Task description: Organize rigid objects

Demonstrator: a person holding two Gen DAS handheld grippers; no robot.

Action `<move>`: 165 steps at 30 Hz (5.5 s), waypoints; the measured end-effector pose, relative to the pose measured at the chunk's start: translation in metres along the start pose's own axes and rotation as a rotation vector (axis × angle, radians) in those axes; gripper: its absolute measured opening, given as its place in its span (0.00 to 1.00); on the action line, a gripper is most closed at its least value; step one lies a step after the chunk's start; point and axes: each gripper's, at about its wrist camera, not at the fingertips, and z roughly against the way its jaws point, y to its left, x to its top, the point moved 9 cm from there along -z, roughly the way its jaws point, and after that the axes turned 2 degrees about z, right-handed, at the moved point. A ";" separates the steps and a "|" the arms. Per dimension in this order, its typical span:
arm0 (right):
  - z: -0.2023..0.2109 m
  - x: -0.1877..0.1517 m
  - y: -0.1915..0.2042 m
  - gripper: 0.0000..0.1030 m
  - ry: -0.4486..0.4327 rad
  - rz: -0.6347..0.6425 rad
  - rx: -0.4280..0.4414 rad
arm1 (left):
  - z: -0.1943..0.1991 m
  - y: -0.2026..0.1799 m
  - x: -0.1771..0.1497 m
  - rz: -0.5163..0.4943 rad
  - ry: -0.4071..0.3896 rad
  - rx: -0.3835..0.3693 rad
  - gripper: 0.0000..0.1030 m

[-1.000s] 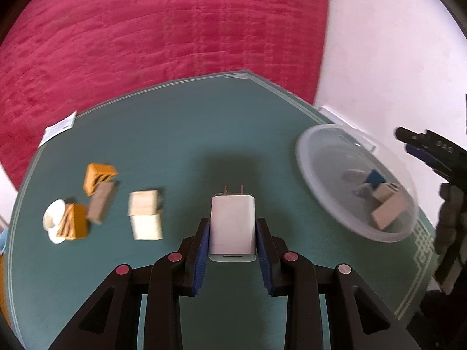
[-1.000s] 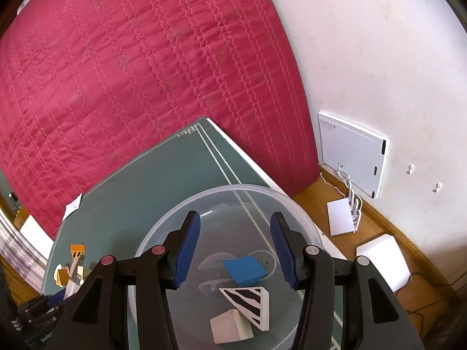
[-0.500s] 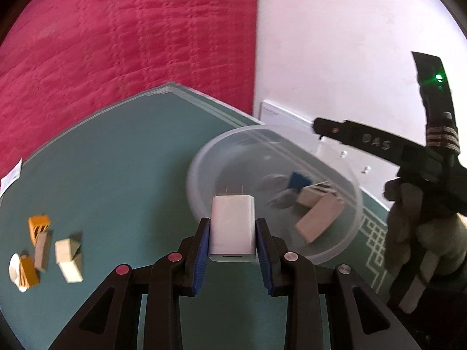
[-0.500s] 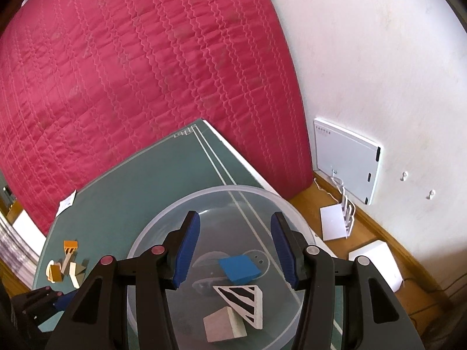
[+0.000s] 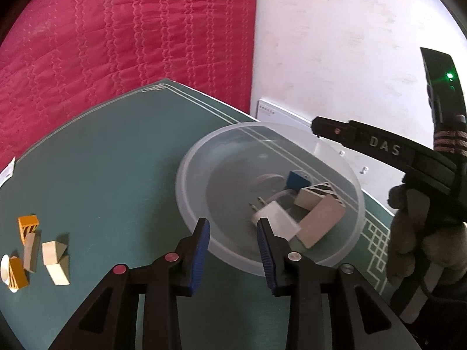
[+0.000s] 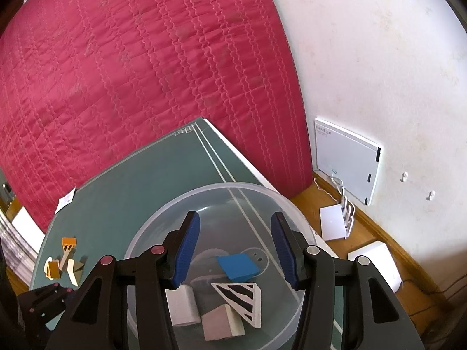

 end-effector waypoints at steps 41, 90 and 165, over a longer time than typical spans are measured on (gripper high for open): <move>-0.007 -0.039 0.052 0.64 0.037 0.170 0.027 | 0.020 0.116 -0.029 0.201 0.002 0.325 0.95; -0.002 -0.075 0.111 0.68 0.056 0.364 0.087 | 0.010 0.209 -0.065 0.332 0.070 0.366 0.38; -0.042 -0.133 0.280 0.40 0.283 0.532 0.354 | 0.087 0.239 -0.122 0.426 0.012 0.403 0.30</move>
